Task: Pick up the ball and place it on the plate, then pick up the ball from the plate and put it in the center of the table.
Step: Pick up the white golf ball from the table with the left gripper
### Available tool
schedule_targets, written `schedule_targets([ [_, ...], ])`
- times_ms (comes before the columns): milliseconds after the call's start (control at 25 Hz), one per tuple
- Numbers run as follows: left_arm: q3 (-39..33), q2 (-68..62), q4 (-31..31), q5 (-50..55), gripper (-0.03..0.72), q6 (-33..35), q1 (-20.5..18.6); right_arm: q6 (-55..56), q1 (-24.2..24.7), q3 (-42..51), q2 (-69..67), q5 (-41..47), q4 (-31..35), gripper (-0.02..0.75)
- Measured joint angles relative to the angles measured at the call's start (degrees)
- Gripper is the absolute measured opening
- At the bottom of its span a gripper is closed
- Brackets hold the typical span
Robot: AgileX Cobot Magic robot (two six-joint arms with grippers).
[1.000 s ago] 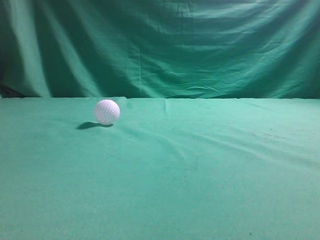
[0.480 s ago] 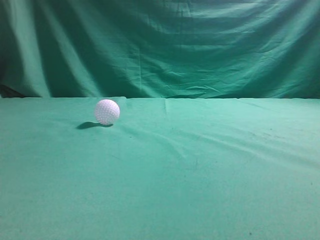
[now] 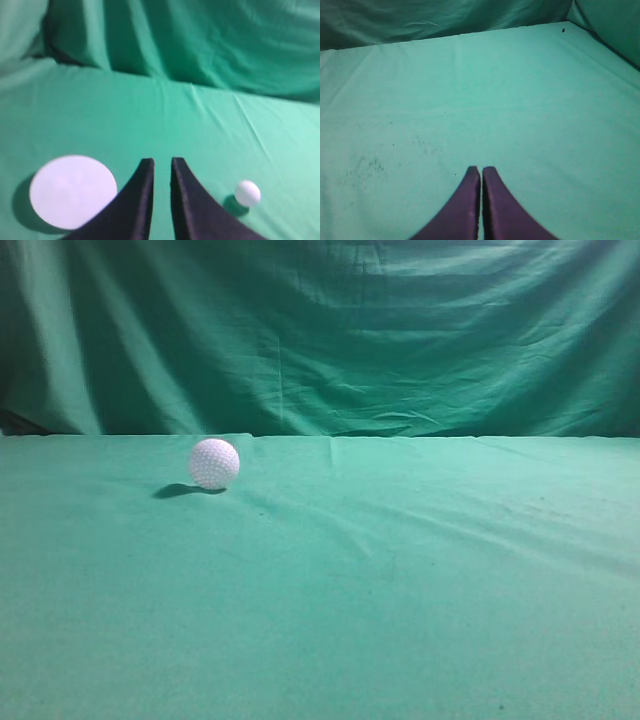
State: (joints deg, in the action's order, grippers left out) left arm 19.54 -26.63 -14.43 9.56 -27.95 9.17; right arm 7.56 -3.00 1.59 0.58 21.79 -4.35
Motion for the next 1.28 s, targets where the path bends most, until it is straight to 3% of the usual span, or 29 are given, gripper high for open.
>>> schedule_targets([
  [400, 4.66, -19.19, 1.36, -4.82, 0.055, -0.22, 12.82, 0.00, 0.00, 0.00, 0.00, 0.00, 0.00, 0.000],
  [680, 20.02, -37.47, 2.01, 15.08, 0.055, 9.08, 23.14, 0.00, 0.00, 0.00, 0.00, 0.00, 0.00, 0.000],
  [960, 36.90, -52.37, 8.38, 27.79, 0.055, 19.93, 24.90, 0.00, 0.00, 0.00, 0.00, 0.00, 0.00, 0.000],
  [1280, 50.25, -67.37, 11.00, 33.49, 0.055, 21.90, 24.90, 0.00, 0.00, 0.00, 0.00, 0.00, 0.00, 0.000],
])
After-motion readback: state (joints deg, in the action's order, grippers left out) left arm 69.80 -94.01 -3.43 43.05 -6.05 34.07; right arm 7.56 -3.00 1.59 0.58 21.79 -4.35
